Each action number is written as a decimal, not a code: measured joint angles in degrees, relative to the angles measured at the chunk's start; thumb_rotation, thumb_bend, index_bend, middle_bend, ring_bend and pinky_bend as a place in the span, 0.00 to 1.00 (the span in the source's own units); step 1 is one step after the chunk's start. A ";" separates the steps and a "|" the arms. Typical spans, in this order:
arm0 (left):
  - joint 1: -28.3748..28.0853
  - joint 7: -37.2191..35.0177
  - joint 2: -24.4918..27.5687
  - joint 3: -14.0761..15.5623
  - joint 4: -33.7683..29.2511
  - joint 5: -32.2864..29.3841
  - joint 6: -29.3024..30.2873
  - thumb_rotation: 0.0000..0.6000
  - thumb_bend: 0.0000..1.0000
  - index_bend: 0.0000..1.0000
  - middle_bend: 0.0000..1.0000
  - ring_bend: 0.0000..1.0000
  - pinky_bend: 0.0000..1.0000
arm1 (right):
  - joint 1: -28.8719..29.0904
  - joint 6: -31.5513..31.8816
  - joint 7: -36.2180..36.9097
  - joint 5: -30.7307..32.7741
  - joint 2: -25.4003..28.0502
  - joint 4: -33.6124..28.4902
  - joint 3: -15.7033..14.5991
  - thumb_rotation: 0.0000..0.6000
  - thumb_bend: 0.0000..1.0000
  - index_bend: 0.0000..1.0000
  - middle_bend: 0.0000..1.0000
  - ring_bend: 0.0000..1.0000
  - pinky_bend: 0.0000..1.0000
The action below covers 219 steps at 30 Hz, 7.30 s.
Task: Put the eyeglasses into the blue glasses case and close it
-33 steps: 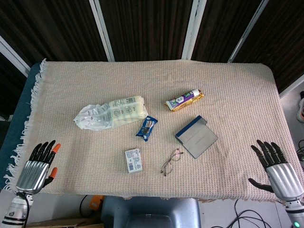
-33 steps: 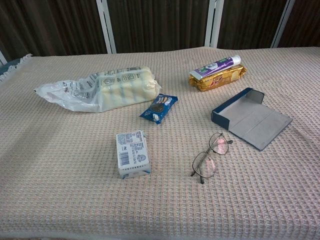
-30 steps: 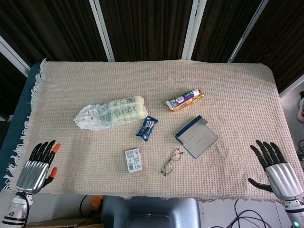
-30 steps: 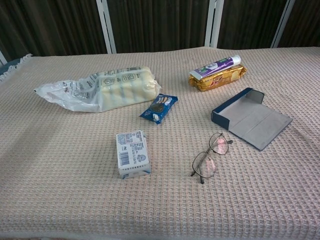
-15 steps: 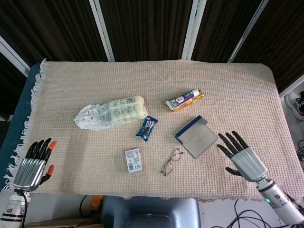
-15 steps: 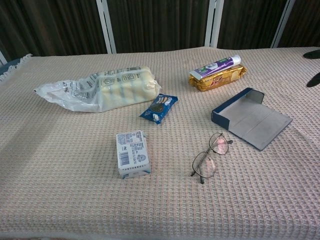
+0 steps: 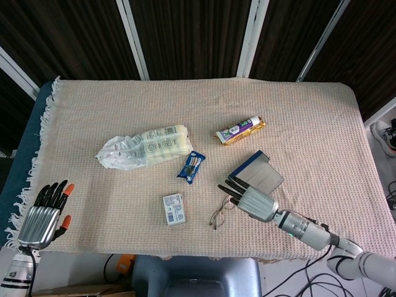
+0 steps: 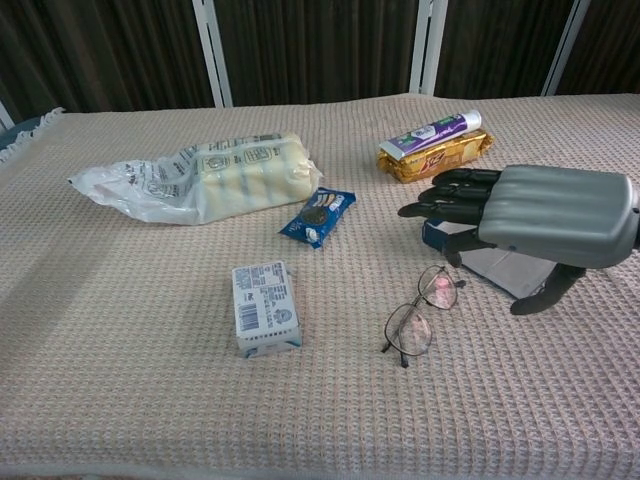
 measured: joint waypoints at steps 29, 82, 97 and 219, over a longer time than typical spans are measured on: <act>0.52 -0.46 0.22 0.03 0.11 0.07 1.16 1.00 0.42 0.00 0.00 0.02 0.09 | 7.47 -3.16 3.96 3.86 -7.29 3.88 -2.25 1.00 0.44 0.60 0.01 0.00 0.00; 0.14 2.61 -1.20 0.07 0.26 -0.72 0.13 1.00 0.42 0.00 0.00 0.02 0.09 | 5.77 -3.08 -8.22 9.11 8.37 -0.24 -6.14 1.00 0.63 0.78 0.09 0.00 0.00; -0.29 2.94 -1.36 -0.59 0.27 -2.40 -0.74 1.00 0.41 0.00 0.00 0.02 0.09 | 7.19 -4.73 -2.24 9.20 -2.24 19.93 -6.55 1.00 0.64 0.78 0.10 0.00 0.00; -0.07 3.75 -1.85 -0.46 0.22 -1.86 0.94 1.00 0.42 0.00 0.00 0.02 0.09 | -1.84 13.76 31.67 11.59 -20.71 52.44 -9.50 1.00 0.50 0.65 0.11 0.00 0.00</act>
